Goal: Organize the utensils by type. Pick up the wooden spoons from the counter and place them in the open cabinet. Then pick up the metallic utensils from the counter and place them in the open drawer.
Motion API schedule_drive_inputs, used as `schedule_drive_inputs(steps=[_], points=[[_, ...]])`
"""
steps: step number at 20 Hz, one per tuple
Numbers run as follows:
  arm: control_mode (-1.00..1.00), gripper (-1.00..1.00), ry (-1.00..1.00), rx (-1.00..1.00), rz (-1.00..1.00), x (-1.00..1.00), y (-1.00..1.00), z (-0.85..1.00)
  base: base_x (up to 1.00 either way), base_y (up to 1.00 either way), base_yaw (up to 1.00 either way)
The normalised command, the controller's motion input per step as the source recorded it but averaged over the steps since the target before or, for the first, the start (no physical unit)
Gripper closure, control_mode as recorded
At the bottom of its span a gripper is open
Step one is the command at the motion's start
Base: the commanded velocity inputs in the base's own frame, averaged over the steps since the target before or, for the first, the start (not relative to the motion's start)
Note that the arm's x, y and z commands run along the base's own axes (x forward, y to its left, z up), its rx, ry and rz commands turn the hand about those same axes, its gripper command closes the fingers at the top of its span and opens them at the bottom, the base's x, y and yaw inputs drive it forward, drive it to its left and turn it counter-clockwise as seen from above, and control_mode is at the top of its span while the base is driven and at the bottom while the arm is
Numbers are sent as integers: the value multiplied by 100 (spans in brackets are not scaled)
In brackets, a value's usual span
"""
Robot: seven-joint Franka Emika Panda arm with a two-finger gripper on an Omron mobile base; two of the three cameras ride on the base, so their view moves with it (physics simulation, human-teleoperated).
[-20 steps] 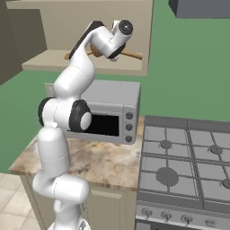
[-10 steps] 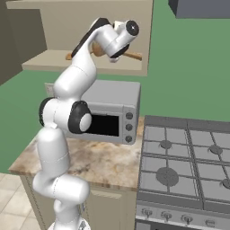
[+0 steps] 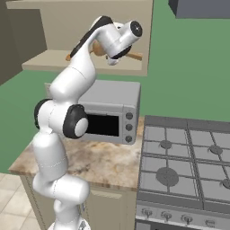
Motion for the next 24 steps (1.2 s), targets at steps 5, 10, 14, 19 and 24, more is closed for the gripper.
schedule_drive_inputs(steps=[5, 10, 14, 19, 24], points=[[-100, -100, -12, 0, 3, -52, 8, -9, 0, 0, 0], [-100, -100, -11, 0, 0, -69, 6, -4, 0, 0, 0], [-100, -100, 0, 4, -9, -70, 15, 0, 0, 0, 0], [-100, -100, 4, 11, -20, -77, 19, 0, 0, 0, 0], [-100, -100, 1, 12, -33, -91, 16, 0, 0, 0, 0]])
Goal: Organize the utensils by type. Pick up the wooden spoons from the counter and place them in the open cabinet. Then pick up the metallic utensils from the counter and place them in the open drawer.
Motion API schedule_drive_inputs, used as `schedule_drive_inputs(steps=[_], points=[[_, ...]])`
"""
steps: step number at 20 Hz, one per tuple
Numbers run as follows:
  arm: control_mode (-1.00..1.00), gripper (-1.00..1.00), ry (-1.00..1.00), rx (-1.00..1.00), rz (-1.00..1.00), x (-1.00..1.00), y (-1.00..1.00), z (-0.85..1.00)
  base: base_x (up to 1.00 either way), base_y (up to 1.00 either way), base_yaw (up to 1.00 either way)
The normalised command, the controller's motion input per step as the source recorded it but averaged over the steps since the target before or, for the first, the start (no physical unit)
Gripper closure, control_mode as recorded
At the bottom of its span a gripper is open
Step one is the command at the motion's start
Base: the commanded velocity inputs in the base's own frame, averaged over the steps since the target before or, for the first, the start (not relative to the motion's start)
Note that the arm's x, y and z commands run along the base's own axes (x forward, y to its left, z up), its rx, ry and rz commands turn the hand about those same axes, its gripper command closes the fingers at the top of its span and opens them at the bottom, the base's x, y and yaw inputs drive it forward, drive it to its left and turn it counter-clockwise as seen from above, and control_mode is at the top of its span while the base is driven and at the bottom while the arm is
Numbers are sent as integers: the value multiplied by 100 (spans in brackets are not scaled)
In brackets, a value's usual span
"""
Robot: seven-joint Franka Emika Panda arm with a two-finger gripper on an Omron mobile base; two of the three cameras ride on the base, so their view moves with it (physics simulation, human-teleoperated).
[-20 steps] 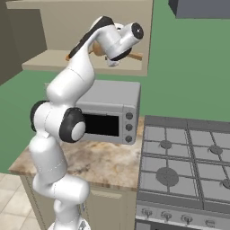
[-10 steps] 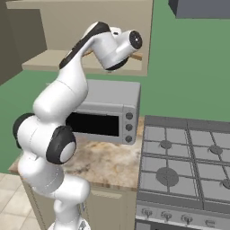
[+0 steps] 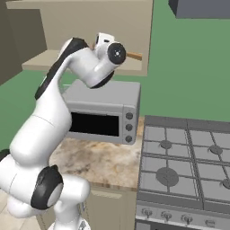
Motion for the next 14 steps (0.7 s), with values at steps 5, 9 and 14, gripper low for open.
schedule_drive_inputs(steps=[5, 9, 14], points=[[-100, -100, 14, 17, -38, -84, 14, -2, 0, 0, 0], [-100, -100, 30, 28, -31, -78, 3, 0, 0, 0, 0], [-100, -100, 39, 35, -30, -72, 0, 0, 0, 0, 0]])
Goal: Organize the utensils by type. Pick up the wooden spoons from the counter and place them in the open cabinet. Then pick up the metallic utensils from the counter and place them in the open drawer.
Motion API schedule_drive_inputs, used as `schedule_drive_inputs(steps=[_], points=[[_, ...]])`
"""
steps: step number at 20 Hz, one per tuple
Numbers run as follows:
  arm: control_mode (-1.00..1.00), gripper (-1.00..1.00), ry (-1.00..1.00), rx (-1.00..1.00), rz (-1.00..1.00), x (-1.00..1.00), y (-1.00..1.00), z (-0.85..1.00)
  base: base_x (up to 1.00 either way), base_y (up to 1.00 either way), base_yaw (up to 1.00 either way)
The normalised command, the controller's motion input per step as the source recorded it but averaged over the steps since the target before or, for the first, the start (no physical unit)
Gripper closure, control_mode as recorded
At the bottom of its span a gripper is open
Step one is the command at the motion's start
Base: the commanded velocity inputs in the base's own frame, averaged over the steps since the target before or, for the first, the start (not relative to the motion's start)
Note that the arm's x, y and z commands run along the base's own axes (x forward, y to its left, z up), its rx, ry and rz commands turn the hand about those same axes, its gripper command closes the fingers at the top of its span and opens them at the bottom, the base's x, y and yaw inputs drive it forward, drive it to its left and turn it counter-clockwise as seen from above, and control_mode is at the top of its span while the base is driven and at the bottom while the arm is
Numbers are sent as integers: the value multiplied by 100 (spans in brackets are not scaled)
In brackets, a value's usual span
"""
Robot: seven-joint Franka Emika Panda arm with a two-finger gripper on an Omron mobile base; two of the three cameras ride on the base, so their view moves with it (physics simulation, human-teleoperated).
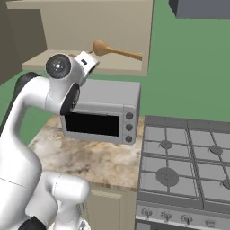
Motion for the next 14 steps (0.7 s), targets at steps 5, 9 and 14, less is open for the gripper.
schedule_drive_inputs(steps=[5, 9, 14], points=[[-100, -100, 32, 40, -29, -79, 0, -10, 0, 0, 0], [-100, -100, 7, 37, -44, -79, 6, -33, 0, 0, 0], [-100, -100, 8, 43, -49, -54, 4, -37, 0, 0, 0]])
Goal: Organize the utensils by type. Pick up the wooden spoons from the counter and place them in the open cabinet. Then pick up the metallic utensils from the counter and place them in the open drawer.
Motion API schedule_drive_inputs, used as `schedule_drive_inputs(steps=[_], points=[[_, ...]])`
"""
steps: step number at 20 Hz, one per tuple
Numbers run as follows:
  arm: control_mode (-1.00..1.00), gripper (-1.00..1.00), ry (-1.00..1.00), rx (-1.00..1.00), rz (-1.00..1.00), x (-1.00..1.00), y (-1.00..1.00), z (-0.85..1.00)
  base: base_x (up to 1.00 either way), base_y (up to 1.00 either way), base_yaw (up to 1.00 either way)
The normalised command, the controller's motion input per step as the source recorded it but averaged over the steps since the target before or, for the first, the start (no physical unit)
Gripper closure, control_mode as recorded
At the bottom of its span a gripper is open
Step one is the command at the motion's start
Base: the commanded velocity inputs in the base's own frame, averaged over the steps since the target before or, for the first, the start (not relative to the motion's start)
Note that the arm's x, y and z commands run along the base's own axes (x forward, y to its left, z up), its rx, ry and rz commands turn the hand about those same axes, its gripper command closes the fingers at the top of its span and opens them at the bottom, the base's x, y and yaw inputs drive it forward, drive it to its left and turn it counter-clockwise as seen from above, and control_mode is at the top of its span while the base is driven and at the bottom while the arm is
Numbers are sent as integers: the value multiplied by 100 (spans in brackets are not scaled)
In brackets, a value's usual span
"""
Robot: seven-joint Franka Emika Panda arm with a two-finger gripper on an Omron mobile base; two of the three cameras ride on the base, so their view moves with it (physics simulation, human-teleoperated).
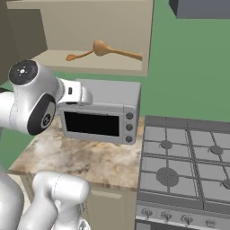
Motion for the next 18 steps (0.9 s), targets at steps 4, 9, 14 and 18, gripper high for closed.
schedule_drive_inputs(steps=[4, 9, 14, 18], points=[[-100, -100, 8, 44, -30, -41, 4, -45, 0, 0, 0], [-100, -100, 0, 30, -19, -43, 2, -31, 0, 0, 0], [-100, -100, 0, 13, -10, -52, 1, -7, 0, 0, 0], [-100, -100, 0, 0, 0, -7, 1, 0, 0, 0, 0]])
